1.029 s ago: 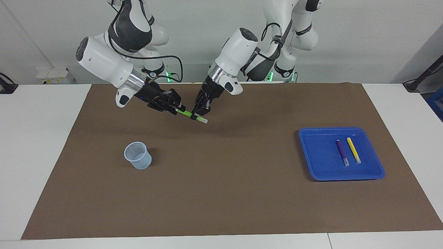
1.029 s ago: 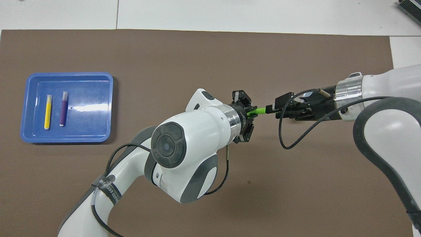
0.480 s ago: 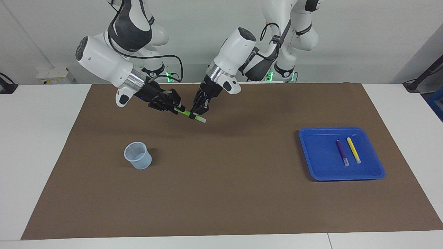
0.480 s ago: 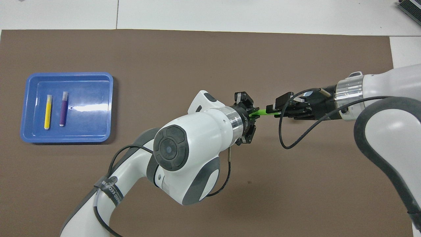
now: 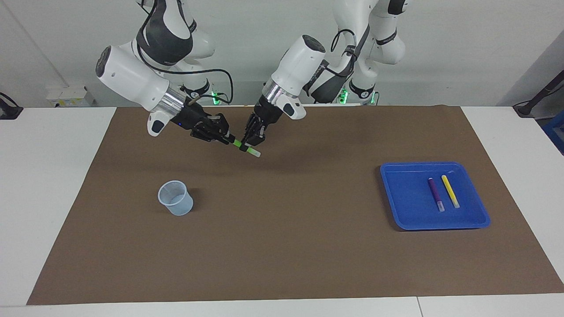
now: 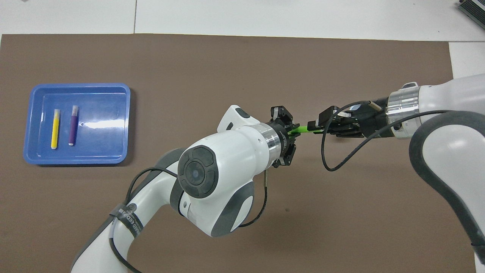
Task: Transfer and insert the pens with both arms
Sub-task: 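Grasp the green pen with the right gripper and open the left gripper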
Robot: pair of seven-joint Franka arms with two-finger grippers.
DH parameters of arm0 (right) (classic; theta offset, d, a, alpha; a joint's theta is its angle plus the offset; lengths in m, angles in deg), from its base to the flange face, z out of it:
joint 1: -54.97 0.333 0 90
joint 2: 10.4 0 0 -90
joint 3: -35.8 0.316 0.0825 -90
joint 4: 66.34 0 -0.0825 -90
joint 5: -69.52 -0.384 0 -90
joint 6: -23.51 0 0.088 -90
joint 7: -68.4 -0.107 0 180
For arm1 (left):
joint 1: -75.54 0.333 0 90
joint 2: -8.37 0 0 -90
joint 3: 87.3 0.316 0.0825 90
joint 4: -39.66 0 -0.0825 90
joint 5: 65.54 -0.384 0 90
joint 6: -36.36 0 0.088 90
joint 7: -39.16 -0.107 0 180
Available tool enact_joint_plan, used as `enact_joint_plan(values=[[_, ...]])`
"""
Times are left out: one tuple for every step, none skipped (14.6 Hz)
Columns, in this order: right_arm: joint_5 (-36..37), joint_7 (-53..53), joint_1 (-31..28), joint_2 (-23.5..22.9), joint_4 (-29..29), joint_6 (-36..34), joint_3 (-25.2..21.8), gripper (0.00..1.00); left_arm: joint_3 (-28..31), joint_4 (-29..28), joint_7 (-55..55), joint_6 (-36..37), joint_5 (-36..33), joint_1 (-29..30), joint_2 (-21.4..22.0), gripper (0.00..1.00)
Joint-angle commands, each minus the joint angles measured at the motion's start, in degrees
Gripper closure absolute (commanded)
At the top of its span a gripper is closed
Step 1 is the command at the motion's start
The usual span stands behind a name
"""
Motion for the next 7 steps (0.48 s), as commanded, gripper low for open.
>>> enact_joint_plan(values=[[-1.2, 2.3, -0.4, -0.6, -0.5, 0.2, 0.2, 1.0, 0.8, -0.9, -0.4, -1.0, 0.9, -1.5, 0.6, 1.0], [-1.2, 2.3, -0.3, -0.6, -0.5, 0.2, 0.2, 1.0, 0.8, -1.0, -1.2, -1.0, 0.9, -1.5, 0.6, 1.0], [-1.1, 2.3, -0.3, -0.6, -0.5, 0.2, 0.2, 1.0, 0.8, -0.9, -1.3, -0.7, 0.9, -1.5, 0.6, 0.77], [-1.0, 2.3, -0.3, -0.6, -0.5, 0.2, 0.2, 1.0, 0.9, -0.8, -1.0, -0.1, 0.8, -1.5, 0.6, 0.48], [-0.9, 2.3, -0.4, -0.6, -0.5, 0.2, 0.2, 1.0, 0.8, -0.8, -0.7, 0.5, 0.8, -1.5, 0.8, 0.34], [-0.8, 2.1, -0.3, -0.6, -0.7, 0.2, 0.2, 1.0, 0.9, -0.8, -0.6, 2.1, 0.8, -1.5, 1.2, 0.32], [-0.4, 2.0, -0.3, -0.6, -0.8, 0.2, 0.2, 1.0, 0.9, -0.5, -0.6, 4.2, 0.8, -1.4, 1.4, 0.27]])
